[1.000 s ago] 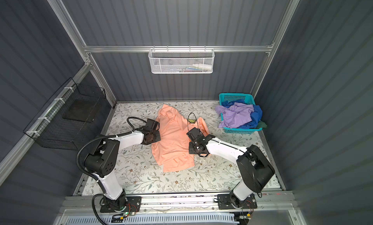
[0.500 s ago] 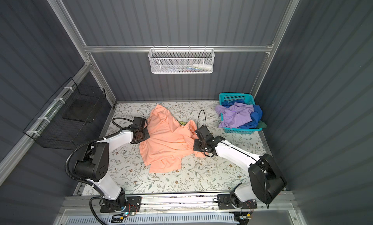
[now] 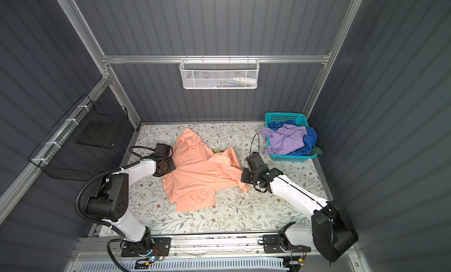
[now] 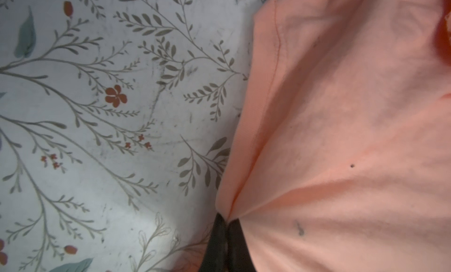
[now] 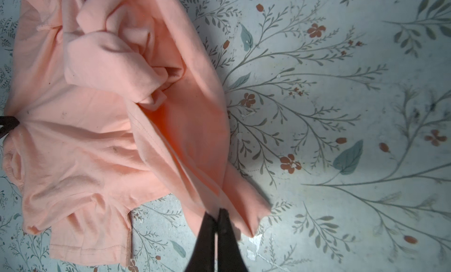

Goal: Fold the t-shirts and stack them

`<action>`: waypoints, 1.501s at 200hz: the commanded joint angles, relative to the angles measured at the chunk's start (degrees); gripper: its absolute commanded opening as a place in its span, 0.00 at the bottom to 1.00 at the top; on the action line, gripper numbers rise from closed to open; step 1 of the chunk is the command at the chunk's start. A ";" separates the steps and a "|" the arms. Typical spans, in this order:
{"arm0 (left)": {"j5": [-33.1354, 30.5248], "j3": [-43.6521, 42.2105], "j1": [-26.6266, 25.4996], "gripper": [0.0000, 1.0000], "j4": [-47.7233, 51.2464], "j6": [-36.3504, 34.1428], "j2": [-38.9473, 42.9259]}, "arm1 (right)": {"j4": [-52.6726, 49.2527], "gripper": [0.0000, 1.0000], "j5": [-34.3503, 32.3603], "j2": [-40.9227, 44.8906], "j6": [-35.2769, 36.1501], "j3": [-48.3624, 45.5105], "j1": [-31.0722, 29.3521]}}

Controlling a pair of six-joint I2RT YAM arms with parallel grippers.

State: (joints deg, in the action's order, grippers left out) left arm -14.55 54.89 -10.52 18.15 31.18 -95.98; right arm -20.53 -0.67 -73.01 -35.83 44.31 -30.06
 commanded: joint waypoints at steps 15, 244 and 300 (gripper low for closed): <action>-1.25 -0.61 1.62 0.00 2.16 0.81 2.13 | -2.93 0.00 -1.70 2.33 0.07 -1.50 0.20; 10.55 -10.55 15.18 0.00 -7.52 1.37 7.55 | -27.59 0.11 -15.94 17.05 -19.05 -7.23 5.45; 13.83 -12.31 15.09 1.00 -8.60 0.19 14.56 | -26.73 0.45 -14.01 15.88 -15.47 -1.25 4.80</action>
State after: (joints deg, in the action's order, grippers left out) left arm -2.87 44.14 4.23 10.96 31.75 -87.09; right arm -47.33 -14.66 -56.36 -52.03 38.61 -24.56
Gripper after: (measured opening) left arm 0.640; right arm 0.440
